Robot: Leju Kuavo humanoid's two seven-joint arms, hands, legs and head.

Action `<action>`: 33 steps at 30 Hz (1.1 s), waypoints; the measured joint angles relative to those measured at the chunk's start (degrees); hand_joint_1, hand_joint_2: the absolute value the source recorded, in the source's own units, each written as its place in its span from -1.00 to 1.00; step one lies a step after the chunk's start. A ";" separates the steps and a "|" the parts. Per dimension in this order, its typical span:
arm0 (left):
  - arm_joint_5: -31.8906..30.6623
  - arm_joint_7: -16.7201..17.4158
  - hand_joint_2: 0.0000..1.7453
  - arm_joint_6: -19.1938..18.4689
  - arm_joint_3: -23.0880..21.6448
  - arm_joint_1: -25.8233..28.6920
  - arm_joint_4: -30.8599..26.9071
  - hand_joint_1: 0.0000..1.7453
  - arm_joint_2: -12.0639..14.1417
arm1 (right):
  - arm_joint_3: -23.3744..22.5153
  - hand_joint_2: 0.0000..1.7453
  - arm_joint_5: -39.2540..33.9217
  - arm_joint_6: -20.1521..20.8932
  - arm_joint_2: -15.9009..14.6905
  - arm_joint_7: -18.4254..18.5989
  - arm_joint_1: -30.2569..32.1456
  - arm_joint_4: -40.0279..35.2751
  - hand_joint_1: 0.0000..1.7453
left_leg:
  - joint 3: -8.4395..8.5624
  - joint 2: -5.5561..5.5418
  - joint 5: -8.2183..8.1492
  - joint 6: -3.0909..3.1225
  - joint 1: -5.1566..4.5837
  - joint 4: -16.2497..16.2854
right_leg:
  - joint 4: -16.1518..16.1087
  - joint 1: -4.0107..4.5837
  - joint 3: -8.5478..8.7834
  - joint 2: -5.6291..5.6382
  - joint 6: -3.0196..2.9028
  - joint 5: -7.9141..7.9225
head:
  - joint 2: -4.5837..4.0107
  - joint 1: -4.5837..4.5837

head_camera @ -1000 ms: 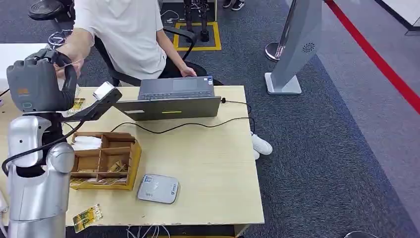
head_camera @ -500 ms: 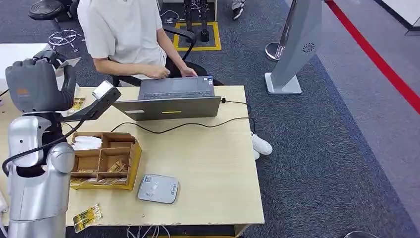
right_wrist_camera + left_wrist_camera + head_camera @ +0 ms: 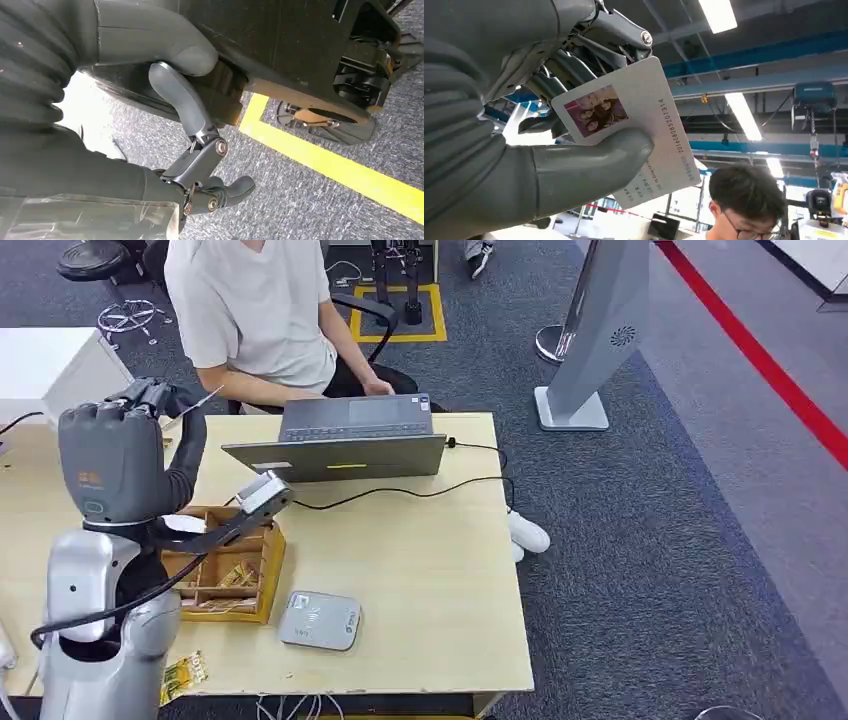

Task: Pass the card to the sensor for recognition and then transmit it.

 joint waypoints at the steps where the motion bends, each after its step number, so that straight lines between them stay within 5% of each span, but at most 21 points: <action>1: 0.06 0.02 1.00 0.00 -0.26 0.14 -0.34 1.00 0.02 | 0.00 1.00 0.02 0.00 0.00 0.00 0.01 0.00 -1.00 | 0.00 0.00 0.00 0.00 0.00 0.00 | 0.00 0.00 0.00 0.00 0.00 0.00 | 0.00 0.00; 6: 0.44 -1.77 1.00 1.21 -1.55 1.75 -2.17 1.00 0.09 | -0.09 1.00 -0.46 -0.13 0.00 0.00 0.03 0.02 -1.00 | 0.02 0.03 0.01 -0.02 0.01 0.00 | 0.04 0.00 0.02 0.01 -0.01 0.01 | 0.00 0.00; 11: -2.21 -2.60 1.00 5.88 -7.20 8.96 -6.69 1.00 0.79 | -0.28 1.00 -1.95 -0.37 0.00 -0.26 0.12 0.02 -1.00 | 0.00 0.00 -0.09 0.03 -0.01 0.00 | -0.01 -0.01 0.01 0.01 0.00 -0.05 | 0.00 0.04; 15: 1.69 -2.64 1.00 4.87 -10.56 14.21 -7.19 1.00 1.92 | -0.59 1.00 -3.26 -0.68 0.00 -0.81 0.37 0.02 -1.00 | 0.01 0.01 -0.13 0.05 -0.01 -0.01 | -0.04 -0.01 -0.09 0.02 0.02 -0.09 | 0.00 0.04; 24: 8.18 -4.79 1.00 5.55 -10.71 23.22 7.26 1.00 3.04 | -1.11 1.00 -4.42 -0.87 0.00 -0.52 0.47 0.02 -1.00 | 0.02 0.01 -0.12 0.05 0.00 -0.03 | -0.04 0.00 -0.08 0.01 0.01 -0.09 | 0.00 0.04; 33: 8.31 -3.76 1.00 3.91 -10.10 24.18 12.75 1.00 3.06 | -1.14 1.00 -4.44 -0.96 0.00 -0.15 0.44 0.02 -1.00 | 0.02 -0.01 -0.12 0.05 -0.01 -0.03 | -0.05 -0.01 -0.04 -0.03 0.01 -0.09 | 0.00 0.02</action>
